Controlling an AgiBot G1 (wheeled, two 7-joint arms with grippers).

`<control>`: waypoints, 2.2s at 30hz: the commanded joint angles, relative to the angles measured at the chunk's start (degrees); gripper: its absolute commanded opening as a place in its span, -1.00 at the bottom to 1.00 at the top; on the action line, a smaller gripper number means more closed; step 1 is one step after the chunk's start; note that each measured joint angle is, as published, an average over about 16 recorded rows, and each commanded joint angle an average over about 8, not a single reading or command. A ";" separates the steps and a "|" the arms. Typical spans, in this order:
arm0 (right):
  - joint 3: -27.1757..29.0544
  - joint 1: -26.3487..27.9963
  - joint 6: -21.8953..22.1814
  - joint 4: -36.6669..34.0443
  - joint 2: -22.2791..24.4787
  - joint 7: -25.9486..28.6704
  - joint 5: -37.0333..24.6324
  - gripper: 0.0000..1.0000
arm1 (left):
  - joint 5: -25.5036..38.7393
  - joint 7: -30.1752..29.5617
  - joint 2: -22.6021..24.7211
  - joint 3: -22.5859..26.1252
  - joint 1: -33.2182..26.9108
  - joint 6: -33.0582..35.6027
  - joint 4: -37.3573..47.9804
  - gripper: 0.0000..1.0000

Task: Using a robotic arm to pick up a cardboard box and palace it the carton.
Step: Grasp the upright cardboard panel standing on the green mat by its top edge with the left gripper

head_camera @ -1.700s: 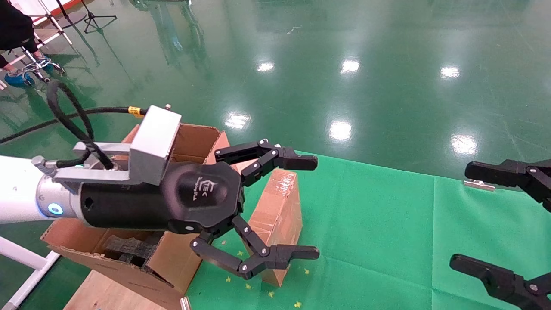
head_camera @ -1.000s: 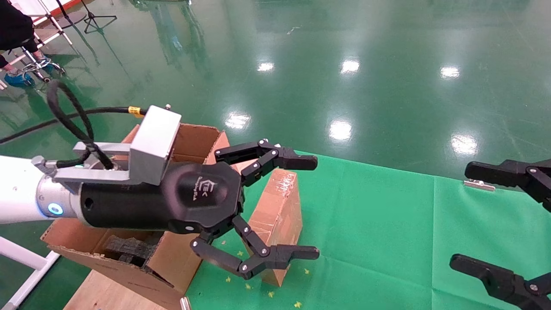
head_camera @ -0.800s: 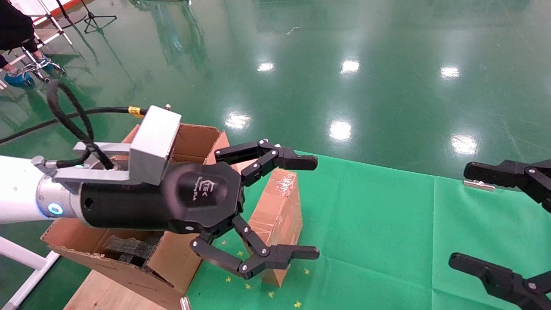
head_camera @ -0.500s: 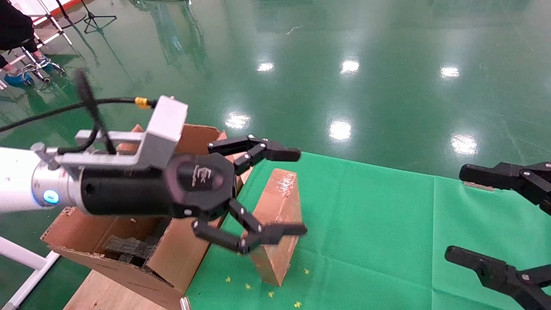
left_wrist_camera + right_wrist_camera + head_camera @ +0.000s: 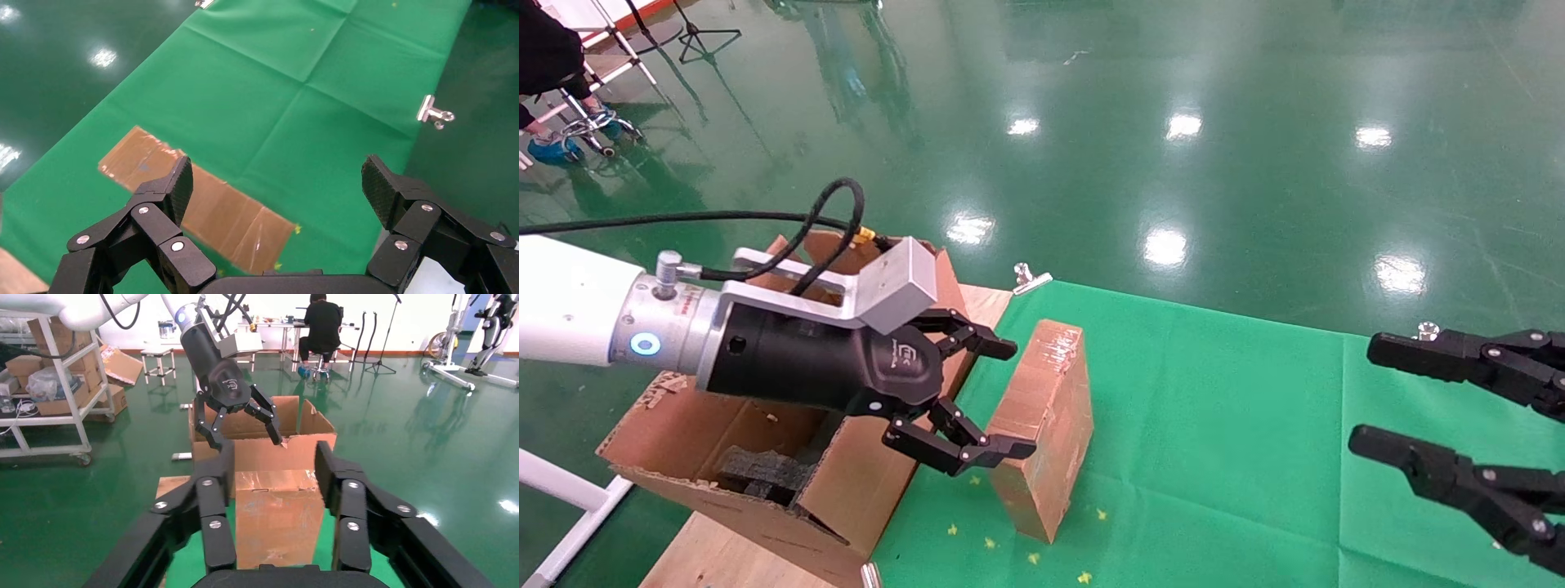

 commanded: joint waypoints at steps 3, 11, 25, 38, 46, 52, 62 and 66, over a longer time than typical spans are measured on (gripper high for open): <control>0.00 0.00 0.00 0.00 0.00 0.00 0.01 -1.00 | 0.96 -0.42 0.22 0.56 -0.65 0.50 0.21 1.00; 0.00 0.00 0.01 0.00 0.00 0.00 0.01 -1.00 | 8.60 -12.00 5.03 4.71 -6.89 1.65 2.25 1.00; 0.00 0.00 0.01 -0.01 0.00 0.00 0.01 -1.00 | 20.73 -36.60 15.01 16.78 -21.30 5.87 5.31 1.00; 0.00 0.00 0.01 -0.01 0.00 0.00 0.01 -0.92 | 23.85 -42.30 18.43 27.64 -24.93 4.85 7.21 1.00; 0.00 -0.01 0.01 -0.01 0.01 0.00 0.01 1.00 | 24.17 -43.75 19.59 29.88 -24.53 4.32 7.78 0.87; 0.00 -0.02 0.03 -0.02 0.01 -0.01 0.02 1.00 | 24.70 -44.20 19.98 30.73 -24.55 4.22 7.79 -0.61; 0.00 -0.02 0.03 -0.02 0.01 -0.01 0.02 1.00 | 24.52 -44.13 19.84 30.43 -24.45 4.19 7.75 -1.00; 0.00 -0.02 0.03 -0.02 0.01 -0.01 0.02 1.00 | 24.44 -44.09 19.79 30.32 -24.44 4.19 7.75 -1.00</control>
